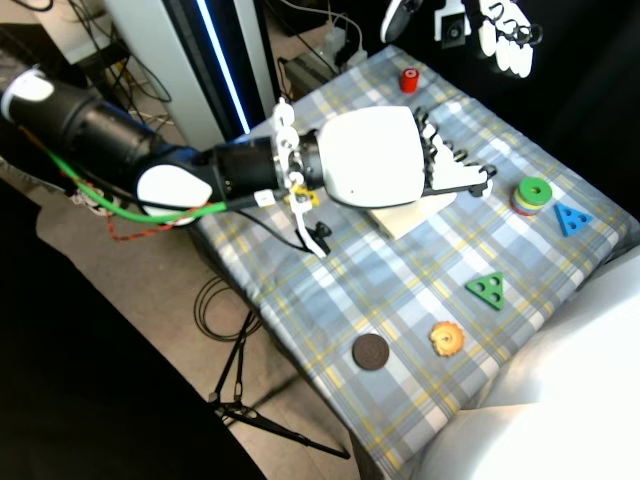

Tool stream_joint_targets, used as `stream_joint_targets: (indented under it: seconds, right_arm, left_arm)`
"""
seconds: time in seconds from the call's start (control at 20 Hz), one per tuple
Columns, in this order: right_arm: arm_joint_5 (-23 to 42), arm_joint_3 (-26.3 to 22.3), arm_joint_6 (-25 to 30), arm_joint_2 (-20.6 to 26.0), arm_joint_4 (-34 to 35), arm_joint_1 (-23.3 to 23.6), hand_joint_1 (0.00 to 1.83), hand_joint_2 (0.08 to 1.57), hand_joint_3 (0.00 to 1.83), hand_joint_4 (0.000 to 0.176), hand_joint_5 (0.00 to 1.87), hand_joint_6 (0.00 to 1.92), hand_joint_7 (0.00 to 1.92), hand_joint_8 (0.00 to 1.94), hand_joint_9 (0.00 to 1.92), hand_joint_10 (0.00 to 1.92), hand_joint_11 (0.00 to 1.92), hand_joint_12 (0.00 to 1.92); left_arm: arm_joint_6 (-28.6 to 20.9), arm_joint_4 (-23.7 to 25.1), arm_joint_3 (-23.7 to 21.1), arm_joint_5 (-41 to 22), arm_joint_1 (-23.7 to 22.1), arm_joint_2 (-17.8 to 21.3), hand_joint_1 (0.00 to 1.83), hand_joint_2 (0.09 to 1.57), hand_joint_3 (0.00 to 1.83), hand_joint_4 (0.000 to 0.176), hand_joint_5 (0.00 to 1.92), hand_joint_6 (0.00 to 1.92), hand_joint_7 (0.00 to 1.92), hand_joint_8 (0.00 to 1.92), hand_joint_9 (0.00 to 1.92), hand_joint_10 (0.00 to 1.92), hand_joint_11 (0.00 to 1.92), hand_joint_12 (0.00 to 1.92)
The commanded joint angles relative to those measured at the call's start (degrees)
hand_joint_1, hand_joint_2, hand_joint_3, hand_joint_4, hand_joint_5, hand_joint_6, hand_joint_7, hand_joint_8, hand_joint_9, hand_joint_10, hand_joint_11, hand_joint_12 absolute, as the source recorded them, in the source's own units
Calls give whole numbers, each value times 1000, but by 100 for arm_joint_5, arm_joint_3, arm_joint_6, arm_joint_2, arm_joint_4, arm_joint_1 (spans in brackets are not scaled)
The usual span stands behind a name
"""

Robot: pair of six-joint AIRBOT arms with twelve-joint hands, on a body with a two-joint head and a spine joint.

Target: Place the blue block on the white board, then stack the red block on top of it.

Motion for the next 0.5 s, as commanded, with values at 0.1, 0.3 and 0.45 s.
stream_joint_targets:
  seconds: [0.1, 0.3, 0.45]
  right_arm:
    - [495, 15, 42, -28, 258, 103, 1175, 1068, 1, 0, 1076, 813, 771, 7, 599, 10, 20, 996]
    - [471, 18, 42, -38, 252, 103, 1174, 1067, 0, 0, 1079, 810, 758, 0, 565, 0, 0, 999]
    - [470, 18, 42, -55, 222, 102, 1172, 1064, 0, 0, 1087, 796, 761, 2, 574, 4, 0, 1012]
  left_arm:
    - [-55, 156, 4, -671, -62, 14, 681, 883, 1, 121, 257, 1, 226, 0, 179, 0, 0, 488]
    - [-55, 157, 5, -671, -64, 11, 693, 876, 0, 114, 263, 1, 236, 3, 187, 2, 0, 457]
    - [-55, 157, 8, -671, -66, 8, 662, 880, 2, 106, 263, 0, 245, 3, 189, 1, 0, 391]
